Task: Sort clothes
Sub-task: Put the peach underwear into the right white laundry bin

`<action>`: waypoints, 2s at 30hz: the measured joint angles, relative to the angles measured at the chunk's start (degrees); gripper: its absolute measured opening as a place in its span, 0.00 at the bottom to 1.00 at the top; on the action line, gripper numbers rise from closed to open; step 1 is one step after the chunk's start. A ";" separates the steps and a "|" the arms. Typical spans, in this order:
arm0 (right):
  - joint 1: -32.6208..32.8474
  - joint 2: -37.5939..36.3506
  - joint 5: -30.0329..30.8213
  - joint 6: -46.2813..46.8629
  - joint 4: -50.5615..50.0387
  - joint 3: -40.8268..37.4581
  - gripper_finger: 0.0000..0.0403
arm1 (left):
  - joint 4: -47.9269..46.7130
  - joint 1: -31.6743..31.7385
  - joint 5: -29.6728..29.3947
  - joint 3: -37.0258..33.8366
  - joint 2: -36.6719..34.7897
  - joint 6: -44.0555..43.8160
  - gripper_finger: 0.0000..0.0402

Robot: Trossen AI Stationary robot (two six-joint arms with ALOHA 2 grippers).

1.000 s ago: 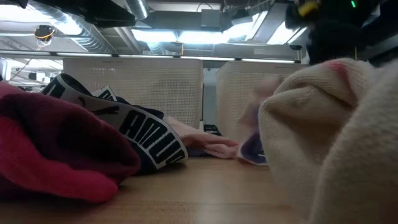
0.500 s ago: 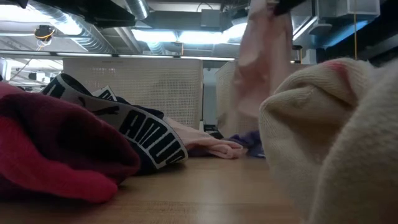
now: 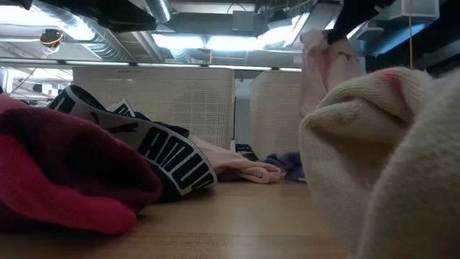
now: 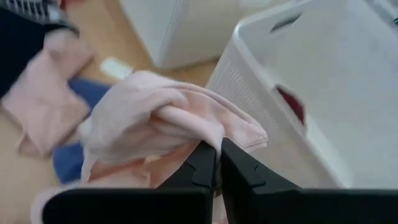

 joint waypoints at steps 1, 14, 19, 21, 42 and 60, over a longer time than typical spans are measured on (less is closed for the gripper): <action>0.00 0.02 1.22 -0.43 -0.16 1.01 0.05 | 0.00 0.01 -0.01 0.00 0.00 0.00 0.48; -0.01 -0.04 18.69 -17.50 -0.36 18.40 0.05 | 0.02 0.01 -0.02 0.00 0.00 -0.02 0.48; -2.18 -0.04 24.77 -25.32 -0.33 23.97 0.05 | 0.02 0.02 -0.02 0.00 -0.01 0.00 0.48; -4.38 -0.04 25.96 -28.89 -0.37 25.55 0.05 | 0.02 0.02 -0.02 0.00 -0.01 0.00 0.48; -42.82 0.30 10.17 -43.38 0.55 31.98 0.05 | 0.01 0.01 -0.02 0.00 -0.01 0.22 0.48; -62.23 0.37 -16.03 -43.36 19.70 8.71 0.05 | 0.00 0.00 -0.01 -0.01 -0.01 0.57 0.48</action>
